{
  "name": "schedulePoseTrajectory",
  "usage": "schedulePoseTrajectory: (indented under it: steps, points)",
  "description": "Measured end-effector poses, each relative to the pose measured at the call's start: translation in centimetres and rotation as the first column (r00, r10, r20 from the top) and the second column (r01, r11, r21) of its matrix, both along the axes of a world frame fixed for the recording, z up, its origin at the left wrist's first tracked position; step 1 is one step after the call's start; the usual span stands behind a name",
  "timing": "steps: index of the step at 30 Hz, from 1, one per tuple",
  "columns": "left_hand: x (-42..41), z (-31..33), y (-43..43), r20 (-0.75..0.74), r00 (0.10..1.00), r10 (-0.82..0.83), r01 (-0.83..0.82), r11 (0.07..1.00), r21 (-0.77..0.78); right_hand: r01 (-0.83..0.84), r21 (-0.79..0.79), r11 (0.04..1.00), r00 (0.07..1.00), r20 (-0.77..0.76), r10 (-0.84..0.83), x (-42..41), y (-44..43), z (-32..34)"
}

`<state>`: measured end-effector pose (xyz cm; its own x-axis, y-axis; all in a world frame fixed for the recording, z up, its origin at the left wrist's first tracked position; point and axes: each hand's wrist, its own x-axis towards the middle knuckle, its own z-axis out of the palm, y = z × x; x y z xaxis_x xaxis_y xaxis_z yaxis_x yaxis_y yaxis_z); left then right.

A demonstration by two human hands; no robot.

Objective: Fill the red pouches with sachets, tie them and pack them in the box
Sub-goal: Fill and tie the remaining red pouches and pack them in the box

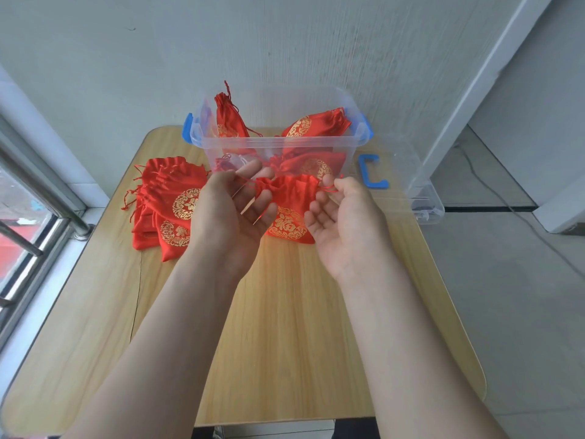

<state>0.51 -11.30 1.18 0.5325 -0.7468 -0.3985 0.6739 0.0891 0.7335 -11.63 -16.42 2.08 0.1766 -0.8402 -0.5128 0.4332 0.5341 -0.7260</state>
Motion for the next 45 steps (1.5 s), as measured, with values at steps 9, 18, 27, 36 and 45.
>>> schedulePoseTrajectory:
  steps: [9, 18, 27, 36, 45]
  points:
    - [0.4, -0.2, 0.0, 0.033, 0.998, 0.046, -0.049, 0.994, 0.096, 0.091, 0.132, 0.987, 0.993, 0.067, -0.101, -0.4, 0.3, 0.0]
    - [1.3, -0.4, -0.1, -0.005, 0.984, 0.177, -0.175, 0.978, 0.114, 0.24, 0.206, 0.949, 0.97, -0.018, -0.242, -1.0, 0.5, 0.1]
    - [0.6, 0.1, 0.2, 0.169, 0.943, -0.288, 0.234, 0.931, 0.279, -0.209, 0.055, 0.976, 0.931, -0.294, 0.216, -0.4, 0.2, -0.4]
    - [0.5, -1.2, 1.1, 0.411, 0.458, -0.789, 0.332, 0.58, 0.744, -0.684, 0.098, 0.723, 0.423, -0.754, 0.503, -1.0, 1.5, -1.0]
    - [1.1, -1.8, 1.0, 0.529, 0.467, -0.709, 0.356, 0.698, 0.622, -0.653, -0.055, 0.755, 0.247, -0.958, 0.145, -1.5, 0.7, -1.8]
